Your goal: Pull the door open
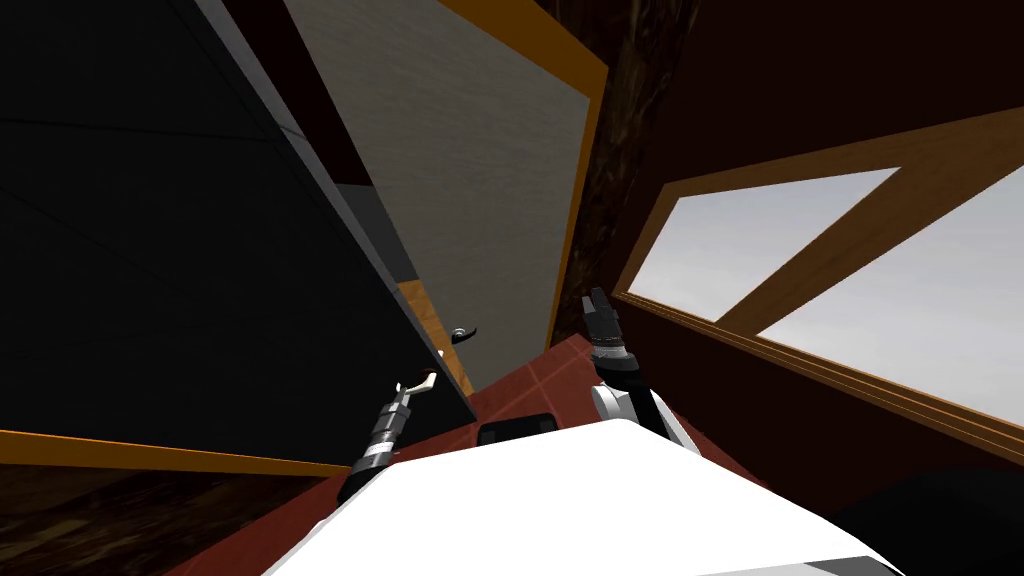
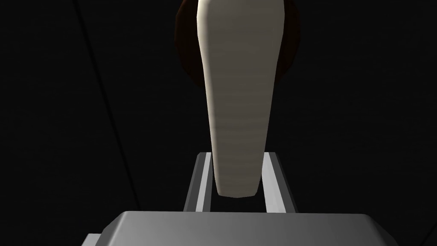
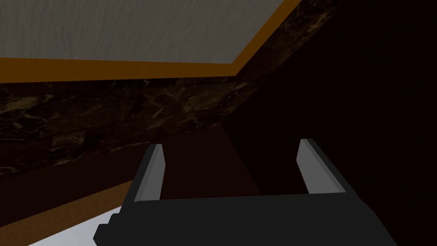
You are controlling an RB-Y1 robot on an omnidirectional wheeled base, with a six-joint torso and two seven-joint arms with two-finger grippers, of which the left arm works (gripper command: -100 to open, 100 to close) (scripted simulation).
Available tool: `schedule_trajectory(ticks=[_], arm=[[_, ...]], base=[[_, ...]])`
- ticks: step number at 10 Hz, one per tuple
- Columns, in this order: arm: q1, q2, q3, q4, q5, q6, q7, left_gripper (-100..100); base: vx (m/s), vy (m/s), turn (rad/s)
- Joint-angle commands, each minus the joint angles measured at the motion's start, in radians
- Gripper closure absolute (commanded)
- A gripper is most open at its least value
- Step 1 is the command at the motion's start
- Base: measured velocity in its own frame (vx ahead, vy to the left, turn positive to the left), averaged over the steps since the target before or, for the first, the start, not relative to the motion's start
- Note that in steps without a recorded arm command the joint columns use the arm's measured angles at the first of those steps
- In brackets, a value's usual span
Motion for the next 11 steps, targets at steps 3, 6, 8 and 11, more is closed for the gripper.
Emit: schedule_trajectory(ticks=[3,6,8,11], arm=[[0.033,0.015,-0.021,0.008,-0.013,-0.058,0.023,100],[0.058,0.026,-0.037,0.014,-0.022,-0.101,0.041,100],[0.075,0.034,-0.048,0.018,-0.028,-0.131,0.053,100],[0.088,0.04,-0.056,0.021,-0.033,-0.154,0.062,100]], base=[[-0.145,0.037,-0.135],[-0.168,0.037,-0.112],[-0.13,0.017,-0.088],[-0.082,0.026,-0.064]])
